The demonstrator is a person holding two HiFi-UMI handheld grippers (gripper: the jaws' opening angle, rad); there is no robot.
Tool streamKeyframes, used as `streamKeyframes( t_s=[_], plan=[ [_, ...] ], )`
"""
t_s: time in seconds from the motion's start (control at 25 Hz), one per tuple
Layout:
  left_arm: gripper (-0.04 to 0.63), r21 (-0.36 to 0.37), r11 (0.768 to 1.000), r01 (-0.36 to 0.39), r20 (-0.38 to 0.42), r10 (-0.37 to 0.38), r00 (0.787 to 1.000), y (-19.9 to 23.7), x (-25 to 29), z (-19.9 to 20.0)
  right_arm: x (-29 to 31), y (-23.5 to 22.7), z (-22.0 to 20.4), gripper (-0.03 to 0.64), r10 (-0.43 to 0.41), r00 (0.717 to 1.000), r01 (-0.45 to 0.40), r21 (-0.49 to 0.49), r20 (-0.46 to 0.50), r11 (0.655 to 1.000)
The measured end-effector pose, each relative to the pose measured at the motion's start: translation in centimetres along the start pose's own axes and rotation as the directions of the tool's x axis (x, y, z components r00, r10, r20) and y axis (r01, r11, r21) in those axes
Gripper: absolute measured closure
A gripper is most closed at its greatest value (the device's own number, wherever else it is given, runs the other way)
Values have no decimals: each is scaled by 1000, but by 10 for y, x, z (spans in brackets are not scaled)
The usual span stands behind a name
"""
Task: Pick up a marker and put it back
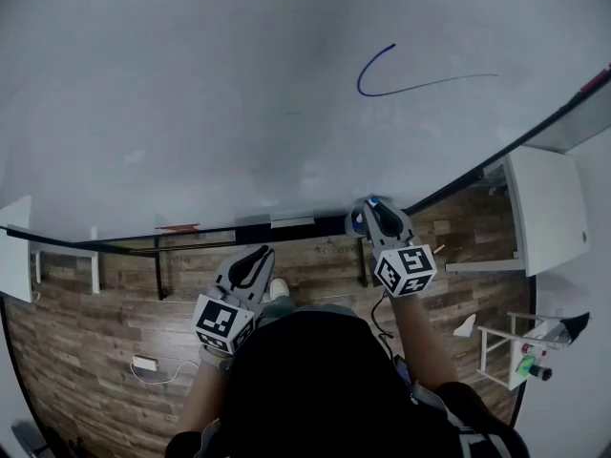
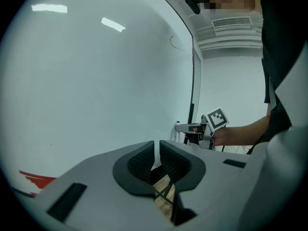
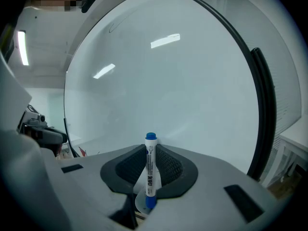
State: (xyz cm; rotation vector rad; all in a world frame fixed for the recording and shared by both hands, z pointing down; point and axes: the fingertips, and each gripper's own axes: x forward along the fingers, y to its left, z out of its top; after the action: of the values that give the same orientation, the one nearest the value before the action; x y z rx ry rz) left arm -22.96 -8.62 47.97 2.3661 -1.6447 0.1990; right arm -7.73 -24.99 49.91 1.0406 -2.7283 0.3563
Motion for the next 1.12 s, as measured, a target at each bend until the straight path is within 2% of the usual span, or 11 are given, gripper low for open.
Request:
streamKeyframes(
  t_s=[0.4,0.72,1.12],
  plan=[
    [546,6,1000,-29,-1,29,1000,5,-9,-3,12,9,-34,529,16,993,-22,-49,-116,999],
    [546,0,999,-38,-5,38,999,5,-12,-8,14,10,-49,529,16,986,-29,-75,-167,997],
    [546,-35,998,-43,-14,43,999,4,-11,-11,11,13,-44,515,20,987,-32,-79,-157,996]
  ],
)
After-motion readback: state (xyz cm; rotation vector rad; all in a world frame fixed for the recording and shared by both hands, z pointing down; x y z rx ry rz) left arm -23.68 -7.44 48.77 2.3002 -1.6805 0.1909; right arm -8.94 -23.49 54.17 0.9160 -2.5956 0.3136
